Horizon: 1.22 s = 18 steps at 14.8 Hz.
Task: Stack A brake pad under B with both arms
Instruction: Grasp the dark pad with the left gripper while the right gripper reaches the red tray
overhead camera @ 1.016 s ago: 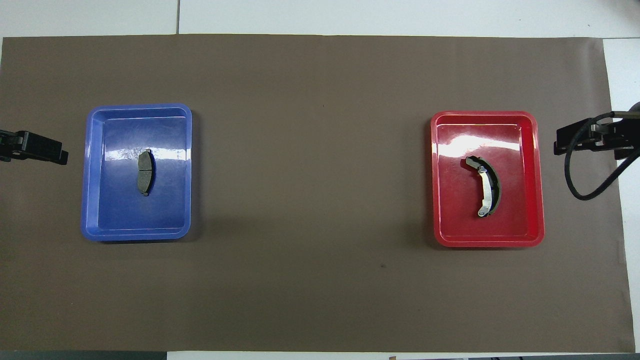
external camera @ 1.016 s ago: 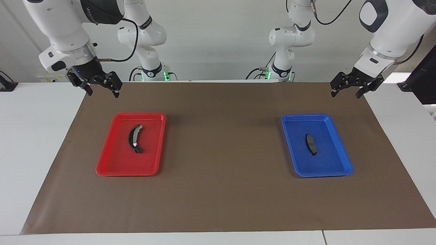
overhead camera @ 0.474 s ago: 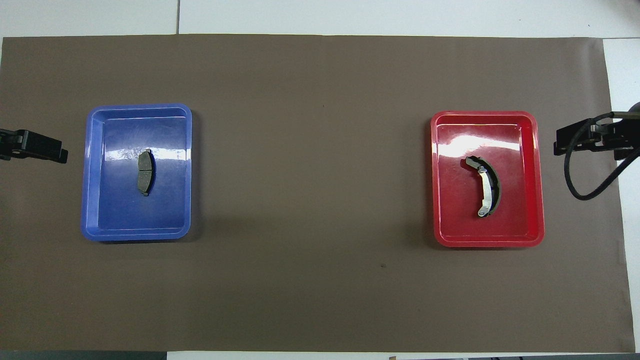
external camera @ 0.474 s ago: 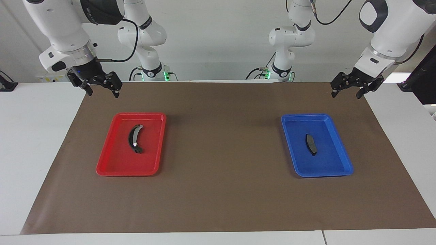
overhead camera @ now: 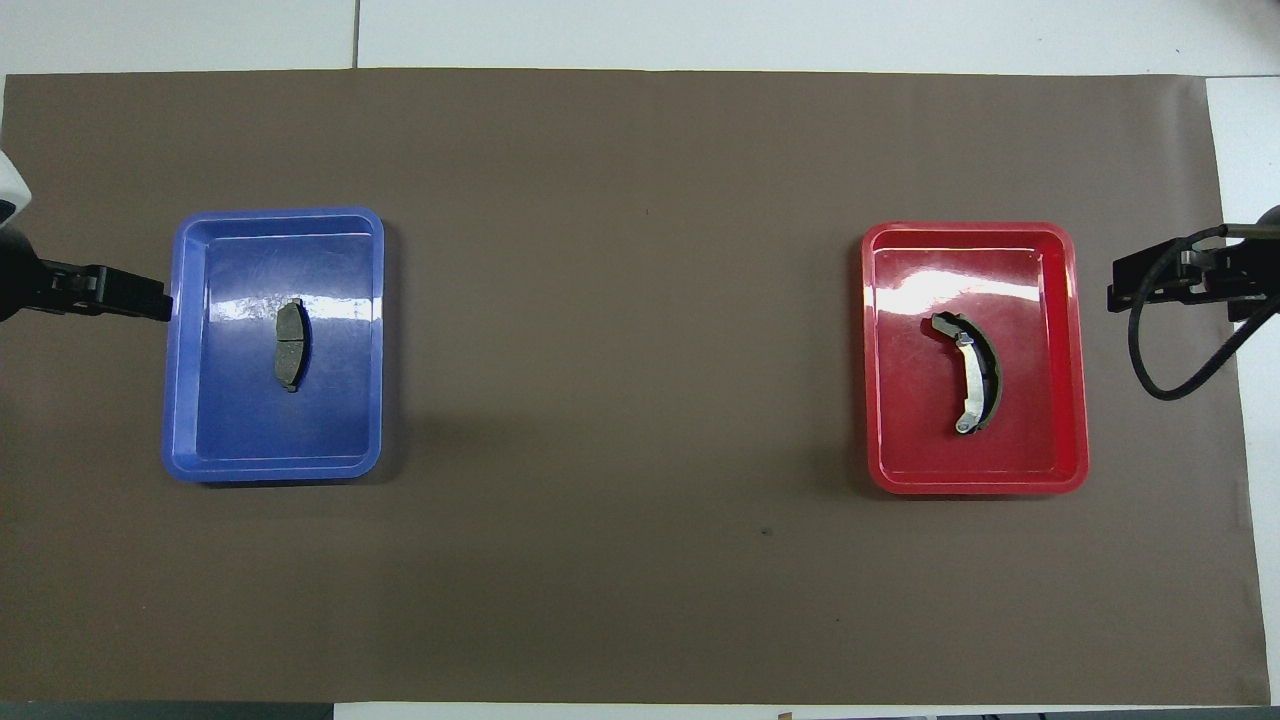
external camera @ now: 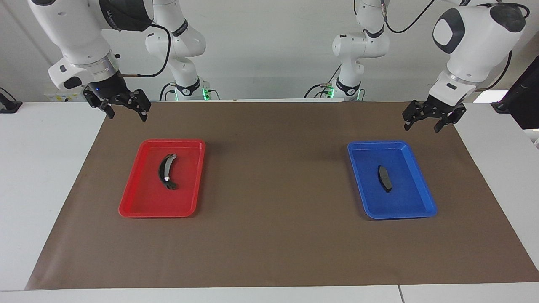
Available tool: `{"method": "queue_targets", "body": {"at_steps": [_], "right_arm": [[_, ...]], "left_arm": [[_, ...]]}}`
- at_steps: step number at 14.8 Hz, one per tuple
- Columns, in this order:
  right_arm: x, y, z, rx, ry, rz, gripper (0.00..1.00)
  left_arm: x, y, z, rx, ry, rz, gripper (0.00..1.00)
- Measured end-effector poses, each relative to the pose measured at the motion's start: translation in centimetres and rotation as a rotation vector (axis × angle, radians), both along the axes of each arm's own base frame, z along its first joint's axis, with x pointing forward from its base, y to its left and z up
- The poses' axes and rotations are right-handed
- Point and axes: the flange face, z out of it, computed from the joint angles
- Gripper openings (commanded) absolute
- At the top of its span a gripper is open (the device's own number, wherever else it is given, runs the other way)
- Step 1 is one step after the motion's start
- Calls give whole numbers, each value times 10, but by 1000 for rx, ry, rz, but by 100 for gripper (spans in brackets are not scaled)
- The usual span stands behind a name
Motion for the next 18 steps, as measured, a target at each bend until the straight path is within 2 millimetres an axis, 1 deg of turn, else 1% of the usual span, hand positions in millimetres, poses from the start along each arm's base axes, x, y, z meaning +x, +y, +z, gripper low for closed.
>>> {"method": "queue_targets", "body": {"at_steps": [3, 5, 8, 10, 12, 13, 14, 15, 18], "right_arm": [[0, 0, 0, 0, 0, 0, 100], [0, 0, 0, 0, 0, 0, 100], [0, 0, 0, 0, 0, 0, 100], [0, 0, -1, 0, 2, 0, 100], [0, 0, -5, 0, 10, 3, 100], [0, 0, -8, 1, 8, 12, 100], [1, 0, -13, 1, -6, 26, 100], [2, 0, -24, 3, -22, 36, 100], [-4, 0, -79, 20, -48, 54, 100]], "left_arm": [[4, -9, -56, -1, -39, -11, 98], [9, -13, -89, 0, -33, -13, 98], [18, -12, -137, 3, -8, -4, 98], [15, -9, -170, 5, 3, 2, 98], [8, -8, -191, 6, 9, 4, 98], [5, -8, -197, 7, 16, 5, 97], [3, -7, -202, 7, 21, 6, 97], [2, -7, -207, 7, 24, 6, 96], [-1, -6, -223, 8, 23, 9, 95]]}}
